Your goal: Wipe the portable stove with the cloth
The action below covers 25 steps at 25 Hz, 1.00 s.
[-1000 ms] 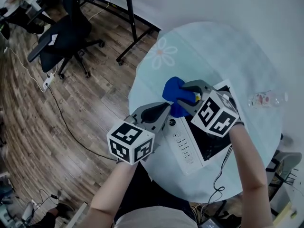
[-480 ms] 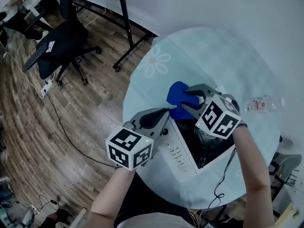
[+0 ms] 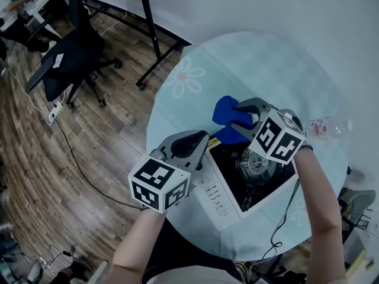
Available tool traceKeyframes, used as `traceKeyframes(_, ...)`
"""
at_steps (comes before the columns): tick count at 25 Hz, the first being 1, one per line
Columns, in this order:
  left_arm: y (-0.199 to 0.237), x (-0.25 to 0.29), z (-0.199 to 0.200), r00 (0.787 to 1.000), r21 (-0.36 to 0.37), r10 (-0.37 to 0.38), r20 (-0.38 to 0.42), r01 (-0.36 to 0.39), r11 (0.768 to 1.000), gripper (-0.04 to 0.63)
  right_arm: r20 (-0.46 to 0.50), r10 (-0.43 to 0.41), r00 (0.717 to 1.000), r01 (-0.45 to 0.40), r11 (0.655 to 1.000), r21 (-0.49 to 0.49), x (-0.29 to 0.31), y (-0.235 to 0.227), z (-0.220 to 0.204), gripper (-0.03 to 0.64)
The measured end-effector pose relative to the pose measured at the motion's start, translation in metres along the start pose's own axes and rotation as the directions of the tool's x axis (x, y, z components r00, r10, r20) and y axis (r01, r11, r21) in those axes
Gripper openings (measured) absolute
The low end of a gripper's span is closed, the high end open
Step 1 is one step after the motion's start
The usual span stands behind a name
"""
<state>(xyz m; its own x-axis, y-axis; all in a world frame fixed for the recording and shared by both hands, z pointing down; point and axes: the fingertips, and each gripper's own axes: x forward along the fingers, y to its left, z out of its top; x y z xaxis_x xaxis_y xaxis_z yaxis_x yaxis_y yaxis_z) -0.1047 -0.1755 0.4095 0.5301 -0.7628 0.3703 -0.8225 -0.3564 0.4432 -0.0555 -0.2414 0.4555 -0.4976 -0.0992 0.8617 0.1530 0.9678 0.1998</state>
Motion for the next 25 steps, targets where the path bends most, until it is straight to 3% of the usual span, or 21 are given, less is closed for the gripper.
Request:
traceKeyframes(12, -0.017, 0.019, 0.007, 0.998, 0.078, -0.017, -0.056, 0.022, 0.997, 0.029, -0.021, 0.010, 1.000, -0.010, 1.000, -0.029, -0.008, -0.021, -0.025, 0.137)
traceKeyframes(25, -0.024, 0.034, 0.006, 0.998, 0.093, -0.008, -0.068, 0.014, 0.996, 0.029, -0.039, -0.078, 0.996, 0.081, 0.992, 0.093, -0.017, -0.065, -0.073, 0.137)
